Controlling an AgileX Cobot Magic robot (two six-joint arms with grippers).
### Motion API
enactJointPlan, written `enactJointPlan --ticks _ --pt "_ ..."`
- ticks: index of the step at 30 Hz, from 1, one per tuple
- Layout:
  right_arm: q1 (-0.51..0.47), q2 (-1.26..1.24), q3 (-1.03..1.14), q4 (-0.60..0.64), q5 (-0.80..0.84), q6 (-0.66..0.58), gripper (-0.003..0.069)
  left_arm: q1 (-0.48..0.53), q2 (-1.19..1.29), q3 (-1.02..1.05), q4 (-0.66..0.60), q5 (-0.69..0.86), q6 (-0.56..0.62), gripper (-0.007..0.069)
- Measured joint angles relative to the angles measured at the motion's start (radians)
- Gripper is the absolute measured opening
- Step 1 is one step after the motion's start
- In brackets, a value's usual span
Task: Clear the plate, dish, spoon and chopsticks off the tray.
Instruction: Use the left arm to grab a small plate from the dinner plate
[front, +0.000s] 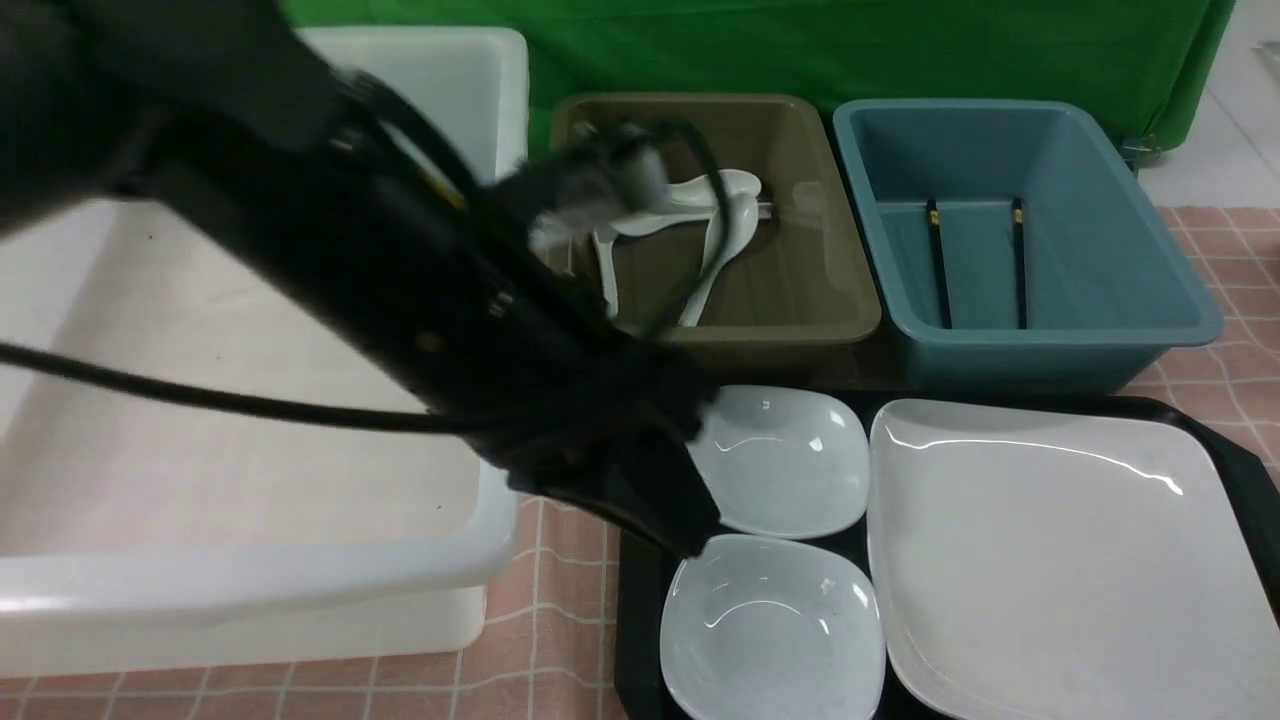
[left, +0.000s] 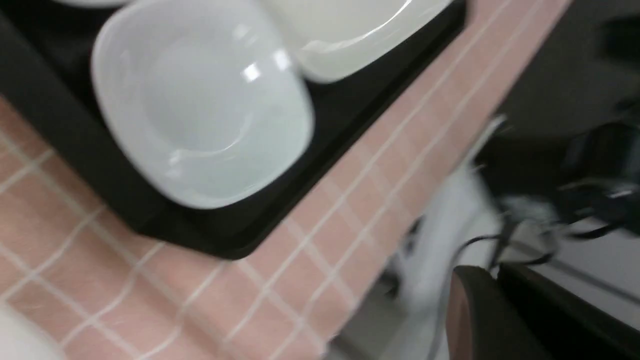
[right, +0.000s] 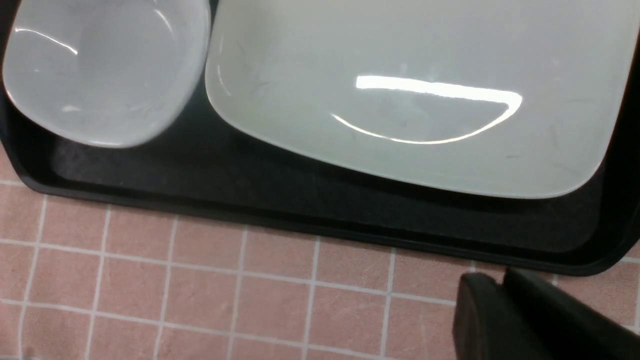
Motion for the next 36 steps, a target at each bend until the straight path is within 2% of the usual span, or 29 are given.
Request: enactJointPlan --ticks 1,2,3,7,10,15,21,29,36 --pt "0.0 0.0 0.0 0.0 0.0 0.0 0.0108 -0.007 0.009 -0.007 0.012 0.0 -0.006 0.0058" --pt "0.0 0.0 0.0 0.0 0.0 0.0 0.0112 -0.062 0.086 -0.063 0.118 0.0 -0.043 0.0086" --pt "0.0 0.0 0.0 0.0 0.0 0.0 0.0114 -0.087 0.126 -0.098 0.169 0.0 -0.056 0.0108" --pt "0.0 0.0 0.0 0.0 0.0 0.0 0.012 -0.149 0.243 -0.207 0.293 0.0 -0.056 0.0204" --pt "0.0 0.0 0.0 0.0 0.0 0.0 0.0123 -0.162 0.305 -0.254 0.339 -0.001 0.028 0.0293" --pt "0.0 0.0 0.0 0.0 0.0 0.001 0.0125 -0.162 0.361 -0.265 0.383 0.0 0.152 0.0382" --pt "0.0 0.0 0.0 0.0 0.001 0.001 0.0131 -0.162 0.403 -0.265 0.428 -0.047 0.231 0.0429" --pt "0.0 0.0 0.0 0.0 0.001 0.001 0.0135 -0.162 0.454 -0.265 0.474 -0.191 0.234 0.0437" --pt "0.0 0.0 0.0 0.0 0.001 0.002 0.0144 -0.162 0.487 -0.265 0.529 -0.215 0.165 0.0437"
